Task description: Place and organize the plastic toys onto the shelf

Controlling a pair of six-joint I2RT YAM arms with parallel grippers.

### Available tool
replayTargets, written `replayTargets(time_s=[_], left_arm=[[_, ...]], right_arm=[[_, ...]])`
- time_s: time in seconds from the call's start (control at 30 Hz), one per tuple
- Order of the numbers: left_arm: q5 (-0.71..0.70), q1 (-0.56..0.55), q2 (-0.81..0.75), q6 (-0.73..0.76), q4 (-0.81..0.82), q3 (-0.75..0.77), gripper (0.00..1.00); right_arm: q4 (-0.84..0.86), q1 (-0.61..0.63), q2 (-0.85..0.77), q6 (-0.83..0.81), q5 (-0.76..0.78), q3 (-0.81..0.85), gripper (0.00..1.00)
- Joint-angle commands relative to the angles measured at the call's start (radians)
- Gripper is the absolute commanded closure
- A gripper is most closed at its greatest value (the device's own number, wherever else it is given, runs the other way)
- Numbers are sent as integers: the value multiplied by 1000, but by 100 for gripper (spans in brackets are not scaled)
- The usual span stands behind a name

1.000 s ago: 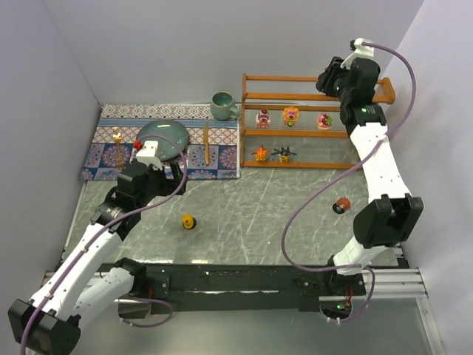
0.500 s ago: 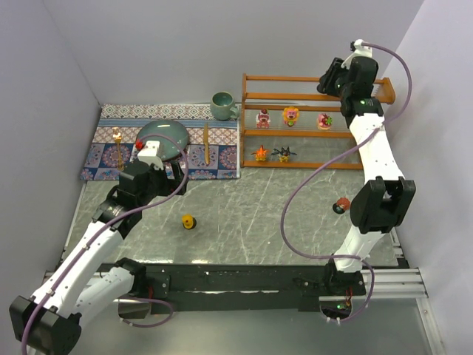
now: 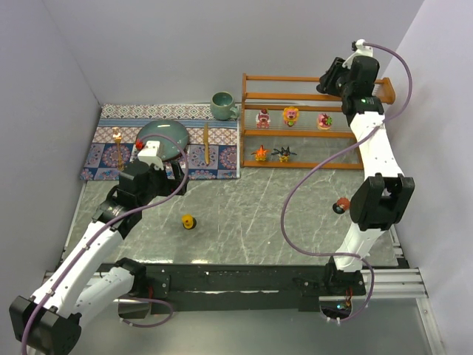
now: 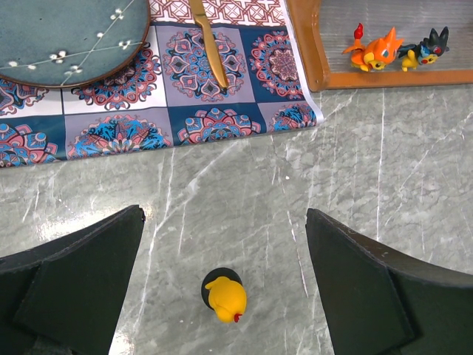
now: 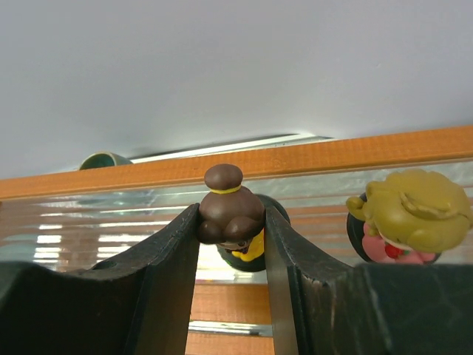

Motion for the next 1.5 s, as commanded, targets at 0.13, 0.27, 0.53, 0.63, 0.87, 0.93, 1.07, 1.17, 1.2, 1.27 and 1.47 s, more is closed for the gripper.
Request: replayTargets(time_s=[0.13,0.27,0.53,0.63,0.87,0.93,1.07,1.17,1.2,1.27,1.47], left_arm=[[17,4,-4,11,25,9,3],[17,4,-4,11,25,9,3],[19,4,-10,11,25,9,3],[19,4,-10,11,25,9,3],[19,4,-20,11,25,8,3],[17,4,-30,9,25,8,3],[11,4,-55,8,25,6,3],[8,4,-75,6,25,6,3],[5,4,-81,3,24,6,3],[-7,4,-93,-2,22,6,3],[-46,6,-141,-17,19,6,3]], right_arm=[[21,-12,9,26,-31,39,82],[24,-12,0,28,-29,27,61],[24,-12,-16,23,-32,17,35],[24,-12,-22,23,-34,16,27],[30,-12,-97,31,-61,-26,17],[36,-8,-130,37,-86,-61,13],[50,15,-248,48,-100,-145,8],[53,29,-340,54,-104,-220,4],[54,56,-365,57,-101,-243,4],[64,105,-446,57,-75,-328,2],[122,326,-672,68,66,-616,1]])
